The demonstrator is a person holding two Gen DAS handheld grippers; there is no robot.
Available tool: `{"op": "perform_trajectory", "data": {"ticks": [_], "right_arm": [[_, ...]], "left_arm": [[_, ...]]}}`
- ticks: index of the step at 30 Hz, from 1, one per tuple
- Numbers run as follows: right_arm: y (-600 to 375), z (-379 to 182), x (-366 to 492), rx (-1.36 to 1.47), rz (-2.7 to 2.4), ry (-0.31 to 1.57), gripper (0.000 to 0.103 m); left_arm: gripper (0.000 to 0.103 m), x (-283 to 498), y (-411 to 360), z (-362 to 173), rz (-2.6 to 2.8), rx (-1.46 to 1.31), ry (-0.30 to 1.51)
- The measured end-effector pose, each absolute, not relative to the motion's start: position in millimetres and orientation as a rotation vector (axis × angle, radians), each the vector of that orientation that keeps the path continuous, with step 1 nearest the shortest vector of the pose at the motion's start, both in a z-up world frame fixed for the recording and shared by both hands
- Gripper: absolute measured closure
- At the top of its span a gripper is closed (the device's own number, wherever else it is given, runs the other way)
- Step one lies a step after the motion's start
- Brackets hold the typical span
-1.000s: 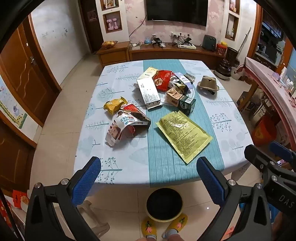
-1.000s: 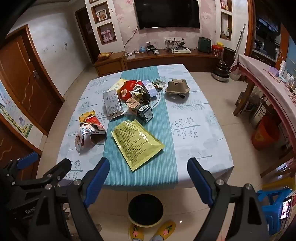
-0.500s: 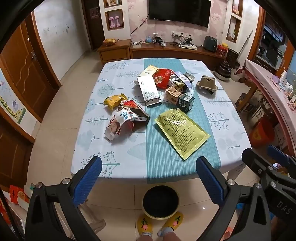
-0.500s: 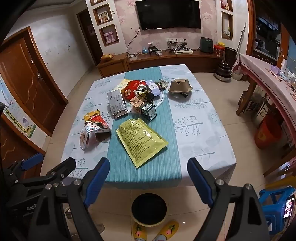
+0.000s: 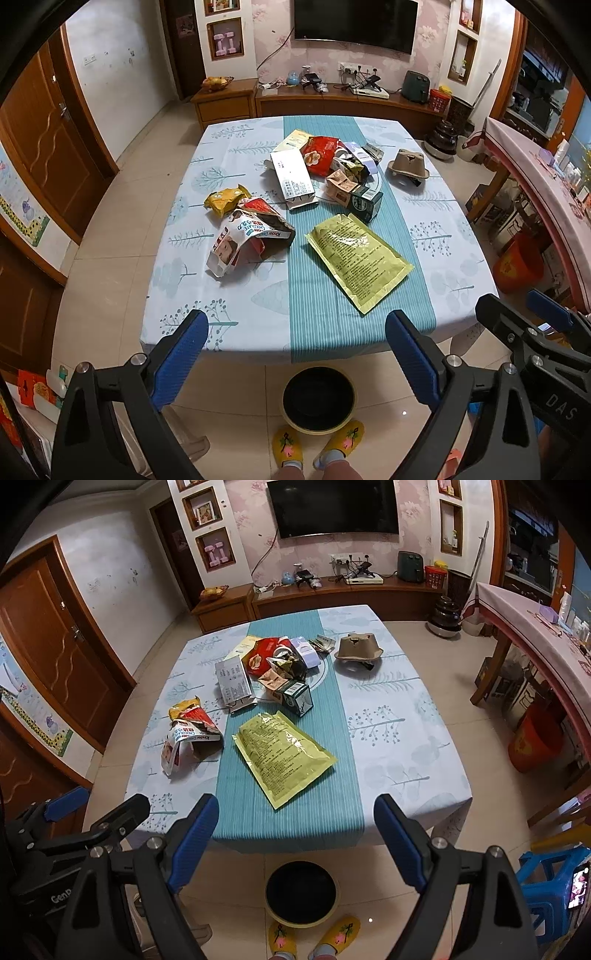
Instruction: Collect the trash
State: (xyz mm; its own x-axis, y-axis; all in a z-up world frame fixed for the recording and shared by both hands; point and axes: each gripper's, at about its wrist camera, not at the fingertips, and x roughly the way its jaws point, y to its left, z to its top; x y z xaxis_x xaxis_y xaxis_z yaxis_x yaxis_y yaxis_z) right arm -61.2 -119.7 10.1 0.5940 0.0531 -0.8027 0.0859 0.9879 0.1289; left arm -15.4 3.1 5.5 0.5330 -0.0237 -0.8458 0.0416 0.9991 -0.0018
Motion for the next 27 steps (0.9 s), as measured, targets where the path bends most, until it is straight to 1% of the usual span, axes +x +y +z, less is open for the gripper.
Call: {"op": "perform_trajectory", "data": {"ticks": [27], "right_arm": [[-128, -8, -52, 0.142, -0.074, 0.997, 0.016]], "left_arm": [[0.008, -9, -3, -5, -0.032, 0.065, 1.057]]}}
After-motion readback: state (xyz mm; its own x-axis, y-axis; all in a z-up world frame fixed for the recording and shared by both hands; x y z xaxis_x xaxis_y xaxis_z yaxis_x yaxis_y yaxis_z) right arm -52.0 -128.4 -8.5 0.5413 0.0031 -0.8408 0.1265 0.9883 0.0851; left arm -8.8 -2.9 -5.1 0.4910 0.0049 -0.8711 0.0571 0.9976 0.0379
